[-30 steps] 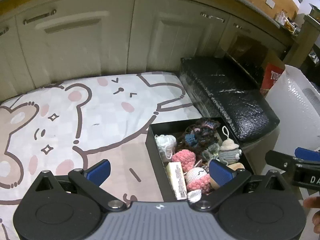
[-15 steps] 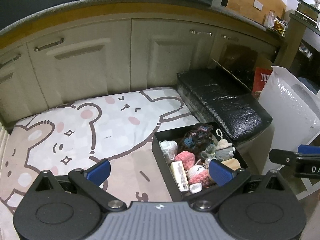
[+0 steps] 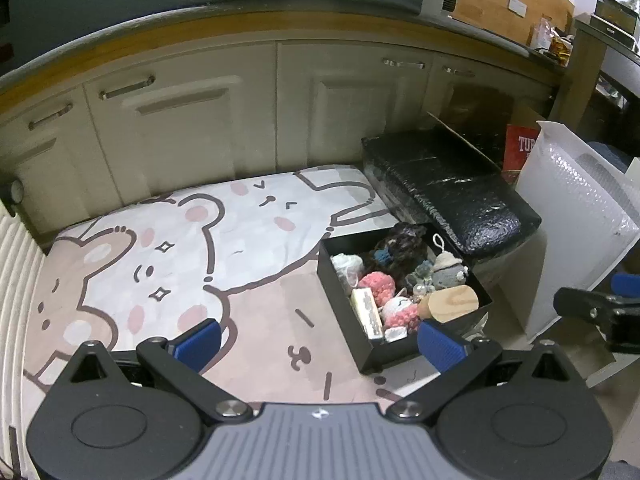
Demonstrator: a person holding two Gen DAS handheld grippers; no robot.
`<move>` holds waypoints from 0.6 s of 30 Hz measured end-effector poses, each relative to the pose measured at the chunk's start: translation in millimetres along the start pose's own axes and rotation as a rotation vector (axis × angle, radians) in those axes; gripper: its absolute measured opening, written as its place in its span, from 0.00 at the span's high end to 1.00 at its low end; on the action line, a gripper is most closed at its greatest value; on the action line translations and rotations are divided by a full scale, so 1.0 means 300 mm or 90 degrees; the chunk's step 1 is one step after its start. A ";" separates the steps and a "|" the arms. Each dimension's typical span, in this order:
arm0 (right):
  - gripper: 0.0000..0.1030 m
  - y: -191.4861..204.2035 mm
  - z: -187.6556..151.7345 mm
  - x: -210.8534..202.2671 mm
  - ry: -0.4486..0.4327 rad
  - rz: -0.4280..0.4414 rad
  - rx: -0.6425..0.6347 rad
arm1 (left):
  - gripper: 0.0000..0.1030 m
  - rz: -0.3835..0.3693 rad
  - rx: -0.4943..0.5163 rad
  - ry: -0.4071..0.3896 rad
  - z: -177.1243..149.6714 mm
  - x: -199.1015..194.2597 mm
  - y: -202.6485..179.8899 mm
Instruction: Organize objects
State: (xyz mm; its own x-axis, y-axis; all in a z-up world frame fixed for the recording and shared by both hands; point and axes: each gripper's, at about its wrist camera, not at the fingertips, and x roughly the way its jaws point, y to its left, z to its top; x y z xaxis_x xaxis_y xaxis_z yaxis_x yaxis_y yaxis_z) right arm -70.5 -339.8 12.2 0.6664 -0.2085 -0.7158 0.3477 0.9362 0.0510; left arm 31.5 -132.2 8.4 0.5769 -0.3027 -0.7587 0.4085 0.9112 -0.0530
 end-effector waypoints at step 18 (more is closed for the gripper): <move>0.01 0.053 -0.134 -0.086 0.003 -0.030 -0.016 | 0.00 -0.002 0.018 0.021 -0.112 -0.061 0.012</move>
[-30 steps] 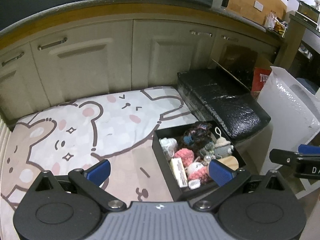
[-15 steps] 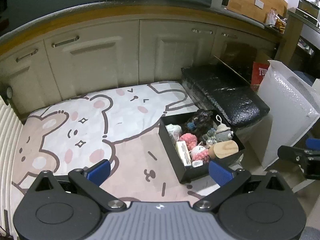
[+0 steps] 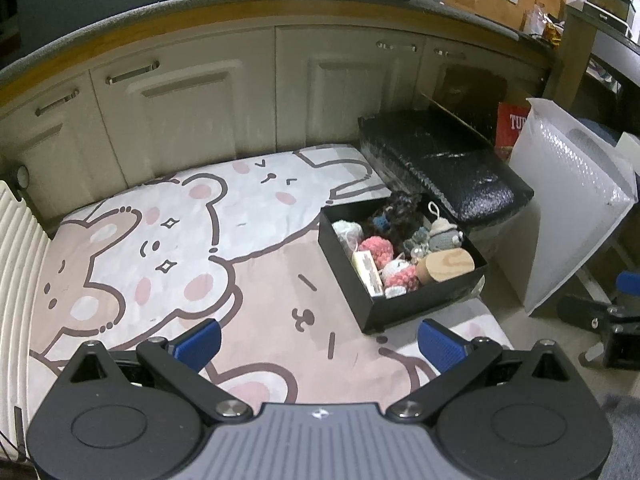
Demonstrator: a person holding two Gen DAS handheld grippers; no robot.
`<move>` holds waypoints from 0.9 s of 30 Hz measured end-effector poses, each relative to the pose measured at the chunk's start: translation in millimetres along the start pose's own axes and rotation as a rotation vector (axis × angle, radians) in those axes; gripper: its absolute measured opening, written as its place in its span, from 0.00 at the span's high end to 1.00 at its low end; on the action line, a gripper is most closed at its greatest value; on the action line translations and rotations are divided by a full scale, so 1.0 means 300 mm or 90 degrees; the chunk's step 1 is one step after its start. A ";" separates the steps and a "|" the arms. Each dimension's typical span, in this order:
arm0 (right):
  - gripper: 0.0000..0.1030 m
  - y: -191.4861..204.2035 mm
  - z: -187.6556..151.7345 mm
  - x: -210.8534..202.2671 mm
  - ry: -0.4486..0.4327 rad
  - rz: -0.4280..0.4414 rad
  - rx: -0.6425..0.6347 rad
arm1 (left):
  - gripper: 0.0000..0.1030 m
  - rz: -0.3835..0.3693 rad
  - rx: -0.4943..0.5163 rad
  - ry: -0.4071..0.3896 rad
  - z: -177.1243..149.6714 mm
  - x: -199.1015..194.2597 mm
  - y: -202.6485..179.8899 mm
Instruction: Organize objects
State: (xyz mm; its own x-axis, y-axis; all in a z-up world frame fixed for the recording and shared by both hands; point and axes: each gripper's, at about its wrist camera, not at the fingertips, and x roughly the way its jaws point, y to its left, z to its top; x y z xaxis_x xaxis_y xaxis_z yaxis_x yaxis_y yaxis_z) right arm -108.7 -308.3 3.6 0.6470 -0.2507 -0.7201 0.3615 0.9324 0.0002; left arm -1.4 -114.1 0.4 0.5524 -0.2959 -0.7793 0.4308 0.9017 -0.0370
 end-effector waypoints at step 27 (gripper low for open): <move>0.01 0.019 -0.014 0.019 0.008 -0.025 0.003 | 0.00 0.026 -0.011 0.002 -0.035 0.012 0.019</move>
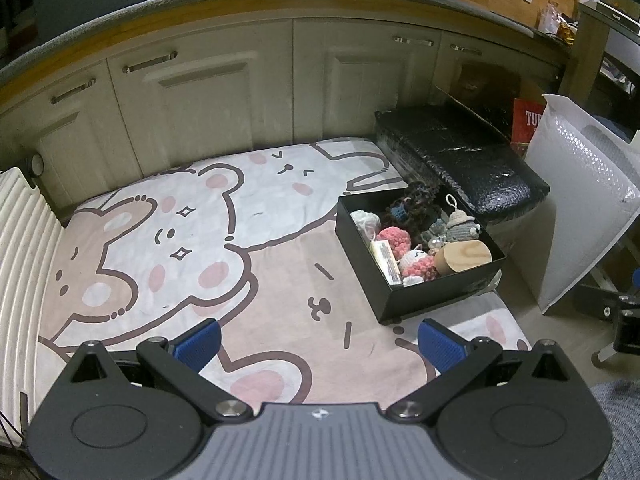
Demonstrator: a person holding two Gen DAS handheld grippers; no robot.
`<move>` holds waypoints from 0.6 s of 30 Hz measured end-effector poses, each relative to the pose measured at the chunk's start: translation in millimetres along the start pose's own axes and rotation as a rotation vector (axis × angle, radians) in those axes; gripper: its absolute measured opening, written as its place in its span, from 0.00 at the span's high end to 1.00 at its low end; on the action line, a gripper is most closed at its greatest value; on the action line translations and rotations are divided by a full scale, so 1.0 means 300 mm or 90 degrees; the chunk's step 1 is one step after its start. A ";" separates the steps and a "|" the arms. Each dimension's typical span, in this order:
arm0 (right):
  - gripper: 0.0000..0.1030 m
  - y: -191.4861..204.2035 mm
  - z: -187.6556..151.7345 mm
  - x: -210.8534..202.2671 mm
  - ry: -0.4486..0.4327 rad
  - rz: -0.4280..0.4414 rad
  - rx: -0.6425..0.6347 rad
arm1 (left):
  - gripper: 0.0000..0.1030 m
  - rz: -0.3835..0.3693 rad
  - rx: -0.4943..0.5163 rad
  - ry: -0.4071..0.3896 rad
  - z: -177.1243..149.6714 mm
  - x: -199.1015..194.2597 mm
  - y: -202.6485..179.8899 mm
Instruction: Organize objects
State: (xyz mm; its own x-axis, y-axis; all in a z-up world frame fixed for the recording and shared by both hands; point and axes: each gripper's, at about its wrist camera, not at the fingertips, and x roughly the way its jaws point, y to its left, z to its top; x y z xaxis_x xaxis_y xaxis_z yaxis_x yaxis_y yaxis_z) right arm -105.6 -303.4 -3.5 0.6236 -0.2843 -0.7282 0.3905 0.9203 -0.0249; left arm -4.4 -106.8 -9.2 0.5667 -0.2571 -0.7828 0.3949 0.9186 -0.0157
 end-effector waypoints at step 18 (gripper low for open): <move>0.01 0.004 -0.003 0.005 0.002 0.002 0.000 | 0.00 -0.001 0.001 0.000 0.000 0.000 0.002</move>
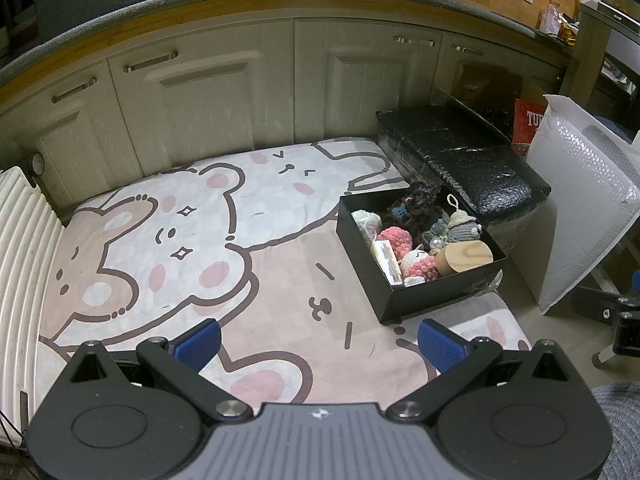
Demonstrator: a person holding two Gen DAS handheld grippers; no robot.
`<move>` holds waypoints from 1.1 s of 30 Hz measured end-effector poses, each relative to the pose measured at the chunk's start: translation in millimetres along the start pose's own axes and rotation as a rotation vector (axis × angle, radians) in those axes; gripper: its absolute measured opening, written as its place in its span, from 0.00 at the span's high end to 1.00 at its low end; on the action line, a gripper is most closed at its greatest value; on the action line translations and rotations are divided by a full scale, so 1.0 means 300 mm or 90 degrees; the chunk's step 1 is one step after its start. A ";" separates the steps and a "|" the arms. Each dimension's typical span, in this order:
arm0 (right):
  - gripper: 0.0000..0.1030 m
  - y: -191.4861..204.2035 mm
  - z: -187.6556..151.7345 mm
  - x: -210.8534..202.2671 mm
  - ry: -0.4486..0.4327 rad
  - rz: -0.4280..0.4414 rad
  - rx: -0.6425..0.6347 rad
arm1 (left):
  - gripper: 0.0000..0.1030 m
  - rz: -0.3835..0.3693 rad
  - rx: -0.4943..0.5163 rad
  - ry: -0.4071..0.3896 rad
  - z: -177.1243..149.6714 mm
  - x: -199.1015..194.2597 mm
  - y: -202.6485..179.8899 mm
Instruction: Organize objects
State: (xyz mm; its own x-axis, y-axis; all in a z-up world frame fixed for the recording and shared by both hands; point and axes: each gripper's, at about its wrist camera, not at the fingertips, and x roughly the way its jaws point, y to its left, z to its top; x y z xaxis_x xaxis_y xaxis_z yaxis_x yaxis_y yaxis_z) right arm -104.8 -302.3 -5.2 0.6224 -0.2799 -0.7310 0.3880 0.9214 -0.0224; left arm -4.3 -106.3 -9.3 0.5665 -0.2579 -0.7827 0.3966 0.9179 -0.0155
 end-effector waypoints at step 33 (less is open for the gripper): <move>0.01 0.004 -0.002 0.005 0.002 0.001 0.000 | 0.00 -0.002 -0.001 0.001 0.000 0.003 0.005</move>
State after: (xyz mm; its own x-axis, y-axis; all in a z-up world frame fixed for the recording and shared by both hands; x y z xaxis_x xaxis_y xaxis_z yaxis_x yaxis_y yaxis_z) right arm -103.7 -301.4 -6.7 0.6213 -0.2771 -0.7330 0.3872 0.9218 -0.0203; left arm -3.1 -105.2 -10.1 0.5636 -0.2600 -0.7840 0.3973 0.9175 -0.0187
